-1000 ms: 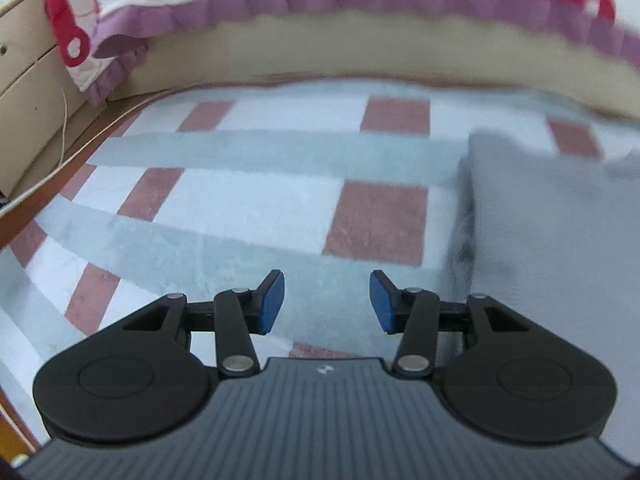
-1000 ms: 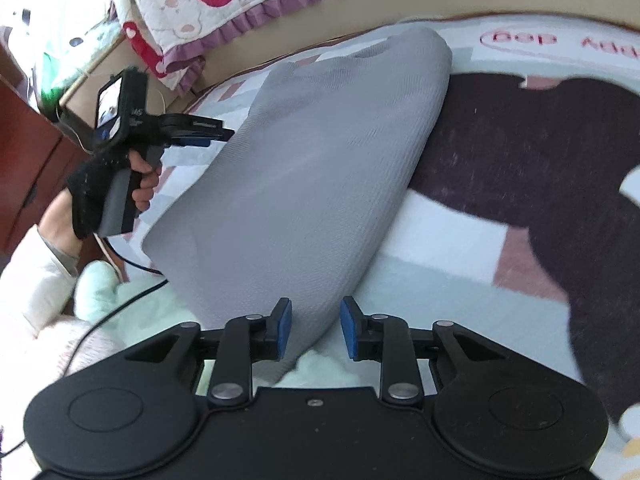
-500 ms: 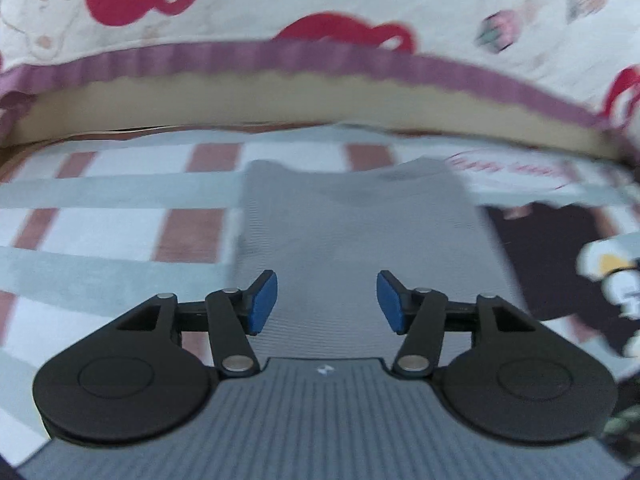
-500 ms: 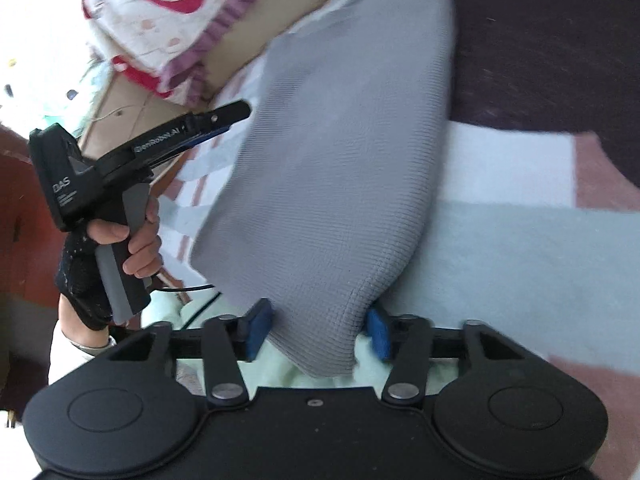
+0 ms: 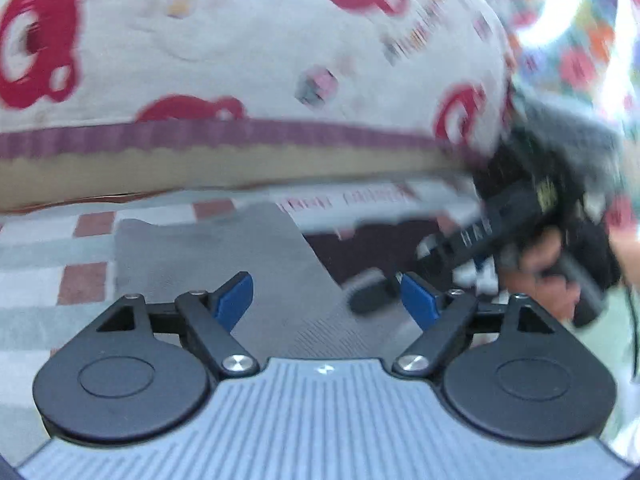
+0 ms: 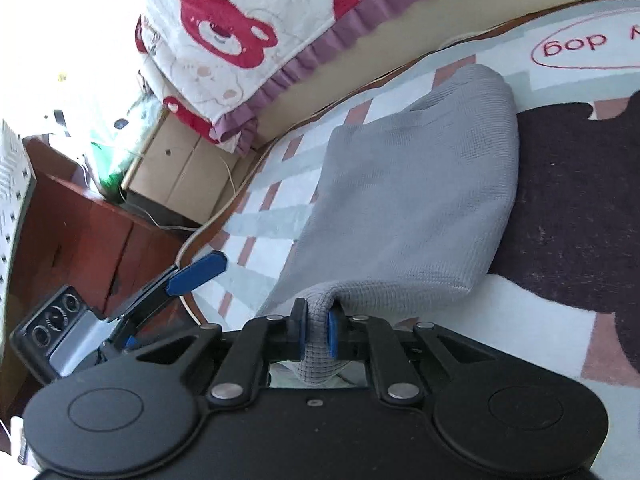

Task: Fold clothes

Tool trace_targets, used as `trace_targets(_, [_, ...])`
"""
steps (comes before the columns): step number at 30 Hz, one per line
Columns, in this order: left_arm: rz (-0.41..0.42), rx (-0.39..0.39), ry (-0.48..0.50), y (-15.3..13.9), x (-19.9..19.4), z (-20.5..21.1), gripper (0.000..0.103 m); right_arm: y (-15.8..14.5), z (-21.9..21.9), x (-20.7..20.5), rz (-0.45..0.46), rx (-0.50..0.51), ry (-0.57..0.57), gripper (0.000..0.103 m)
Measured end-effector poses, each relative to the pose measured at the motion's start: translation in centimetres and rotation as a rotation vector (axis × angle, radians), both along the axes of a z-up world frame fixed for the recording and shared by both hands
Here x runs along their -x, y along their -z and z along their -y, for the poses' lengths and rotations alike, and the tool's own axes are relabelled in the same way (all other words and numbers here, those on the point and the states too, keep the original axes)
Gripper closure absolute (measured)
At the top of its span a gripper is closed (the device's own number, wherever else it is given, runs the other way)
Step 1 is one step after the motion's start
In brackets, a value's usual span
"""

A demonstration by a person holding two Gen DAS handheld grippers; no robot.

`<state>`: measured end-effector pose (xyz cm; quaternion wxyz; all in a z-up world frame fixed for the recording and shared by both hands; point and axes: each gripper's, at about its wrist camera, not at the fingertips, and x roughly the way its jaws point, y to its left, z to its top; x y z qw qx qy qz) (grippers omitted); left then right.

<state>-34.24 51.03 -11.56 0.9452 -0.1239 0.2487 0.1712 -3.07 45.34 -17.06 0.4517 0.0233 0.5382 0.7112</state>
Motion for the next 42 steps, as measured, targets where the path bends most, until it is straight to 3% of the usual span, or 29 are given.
trace_targets(3, [-0.096, -0.031, 0.060, 1.3, -1.6, 0.6, 0.022, 0.4, 0.1, -0.4, -0.044, -0.010, 0.026, 0.090])
trace_targets(6, [-0.238, -0.022, -0.041, 3.1, -2.5, -0.5, 0.022, 0.4, 0.2, -0.6, -0.079, -0.022, 0.056, 0.090])
trace_targets(11, [-0.472, -0.008, -0.209, 6.1, -3.8, -2.4, 0.022, -0.5, 0.2, -0.6, -0.042, -0.039, 0.090, 0.090])
trace_targets(13, [-0.438, 0.039, -0.253, 5.8, -2.8, -3.2, 0.022, -0.7, -0.3, -0.7, -0.041, -0.045, 0.098, 0.090])
trace_targets(16, [-0.394, 0.035, -0.256, 5.1, -2.3, -3.0, 0.025, -1.2, -1.0, -1.0, -0.037, -0.051, 0.107, 0.090])
trace_targets(18, [-0.364, 0.032, -0.258, 4.6, -2.0, -2.9, 0.054, -1.7, -1.3, -1.3, -0.044, -0.061, 0.114, 0.090])
trace_targets(19, [-0.349, 0.031, -0.259, 4.4, -1.8, -2.8, 0.078, -2.0, -1.4, -1.4, -0.042, -0.067, 0.115, 0.090])
trace_targets(20, [-0.334, 0.030, -0.260, 4.1, -1.6, -2.8, 0.084, -2.2, -1.3, -1.5, -0.038, -0.073, 0.115, 0.090])
trace_targets(24, [-0.275, 0.024, -0.264, 3.2, -1.0, -2.6, 0.088, -2.6, -0.6, -1.9, -0.042, -0.084, 0.124, 0.090])
trace_targets(29, [-0.285, 0.020, -0.248, 3.4, -1.2, -2.8, 0.089, -1.3, 1.0, -2.4, -0.123, -0.019, 0.140, 0.084])
trace_targets(32, [-0.291, 0.034, -0.247, 3.5, -1.2, -2.8, 0.089, 0.6, 1.5, -2.3, -0.171, 0.079, 0.127, 0.051])
trace_targets(35, [-0.289, 0.029, -0.247, 3.4, -1.3, -2.8, 0.089, 3.0, 1.9, -2.0, -0.258, 0.155, 0.156, 0.050])
trace_targets(39, [-0.276, 0.042, -0.256, 3.4, -1.0, -2.9, 0.089, 6.6, 2.1, -1.4, -0.435, 0.234, 0.218, 0.038])
trace_targets(41, [-0.268, 0.051, -0.263, 3.4, -0.8, -3.0, 0.089, 8.2, 1.9, -0.8, -0.539, 0.274, 0.241, 0.040])
trace_targets(42, [-0.264, 0.056, -0.267, 3.4, -0.7, -3.1, 0.089, 8.4, 1.7, -0.5, -0.575, 0.264, 0.238, 0.058])
